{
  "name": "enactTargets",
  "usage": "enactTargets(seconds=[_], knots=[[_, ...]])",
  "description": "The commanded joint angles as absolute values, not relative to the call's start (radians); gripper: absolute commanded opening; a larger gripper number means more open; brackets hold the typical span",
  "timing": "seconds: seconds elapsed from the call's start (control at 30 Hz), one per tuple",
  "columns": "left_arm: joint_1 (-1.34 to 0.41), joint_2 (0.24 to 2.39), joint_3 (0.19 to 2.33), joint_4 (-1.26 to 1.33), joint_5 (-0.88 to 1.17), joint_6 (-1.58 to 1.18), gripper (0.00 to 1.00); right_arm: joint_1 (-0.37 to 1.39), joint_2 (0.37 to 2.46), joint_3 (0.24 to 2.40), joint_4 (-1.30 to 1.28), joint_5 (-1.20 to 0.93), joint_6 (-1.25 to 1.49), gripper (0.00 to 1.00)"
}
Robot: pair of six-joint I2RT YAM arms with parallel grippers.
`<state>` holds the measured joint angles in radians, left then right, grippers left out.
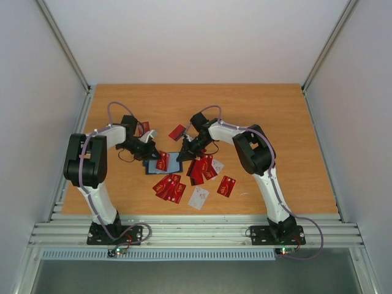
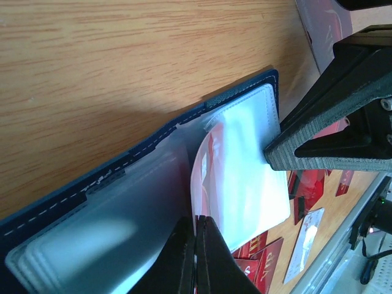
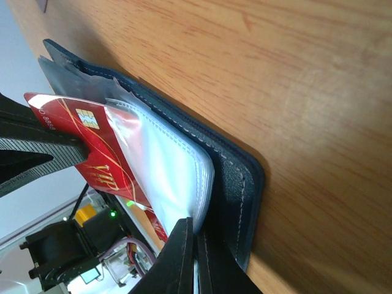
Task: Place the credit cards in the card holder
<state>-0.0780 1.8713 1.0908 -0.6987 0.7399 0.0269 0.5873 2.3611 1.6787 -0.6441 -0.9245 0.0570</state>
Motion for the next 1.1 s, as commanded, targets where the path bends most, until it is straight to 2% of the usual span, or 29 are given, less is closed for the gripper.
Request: enactTargets(seconds=[0.0, 0.77, 1.07], knots=[[-0.075, 1.851, 1.096, -0.664, 0.632, 0.090, 0.00, 0.604, 2.441, 1.643, -0.670, -0.783, 0.038, 0.01], [-0.112, 1.819, 1.060, -0.601, 0.625, 0.109, 0.00, 0.617, 2.440, 1.629, -0.647, -0.794, 0.049, 0.01], [-0.114, 1.780, 0.940, -0.454, 0.747, -0.145, 0.00, 0.621, 2.426, 1.609, -0.615, -0.781, 0.068, 0.01]])
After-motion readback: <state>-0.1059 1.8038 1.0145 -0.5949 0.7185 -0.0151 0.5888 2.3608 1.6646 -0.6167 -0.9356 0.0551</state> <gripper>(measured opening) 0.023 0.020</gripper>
